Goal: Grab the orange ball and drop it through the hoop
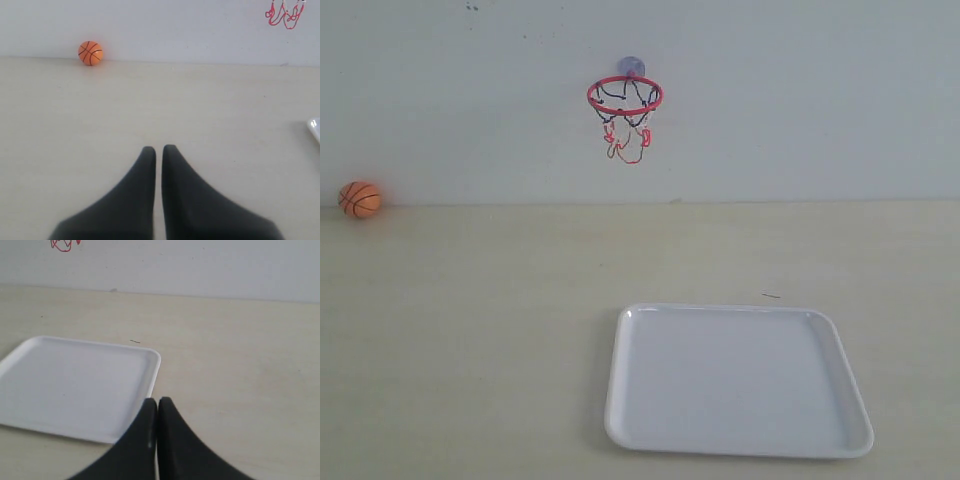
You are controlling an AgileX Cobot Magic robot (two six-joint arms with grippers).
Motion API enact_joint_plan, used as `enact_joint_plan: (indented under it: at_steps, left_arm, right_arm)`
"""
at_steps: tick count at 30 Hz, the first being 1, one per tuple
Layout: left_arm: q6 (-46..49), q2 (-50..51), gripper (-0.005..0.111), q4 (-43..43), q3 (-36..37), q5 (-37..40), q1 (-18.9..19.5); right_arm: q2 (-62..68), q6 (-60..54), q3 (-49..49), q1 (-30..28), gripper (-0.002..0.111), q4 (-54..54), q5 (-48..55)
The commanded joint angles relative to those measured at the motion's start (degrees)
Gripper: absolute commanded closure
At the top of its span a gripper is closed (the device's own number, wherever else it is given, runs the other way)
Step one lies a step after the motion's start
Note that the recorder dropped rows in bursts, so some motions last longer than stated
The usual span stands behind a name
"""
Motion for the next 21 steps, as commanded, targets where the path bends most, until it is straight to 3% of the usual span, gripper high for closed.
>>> enact_joint_plan:
  at_steps: [1,21]
  left_arm:
    - [-0.3,-0.2,0.103,-0.3,0.2,0.0,0.0]
    - [-0.3,-0.2,0.103,-0.3,0.2,0.0,0.0]
  right_arm:
    - [-0.3,2.3,0.0,0.1,0.109,-0.1,0.0]
    - [-0.3,5.4,0.0,0.1,0.109,-0.1,0.0]
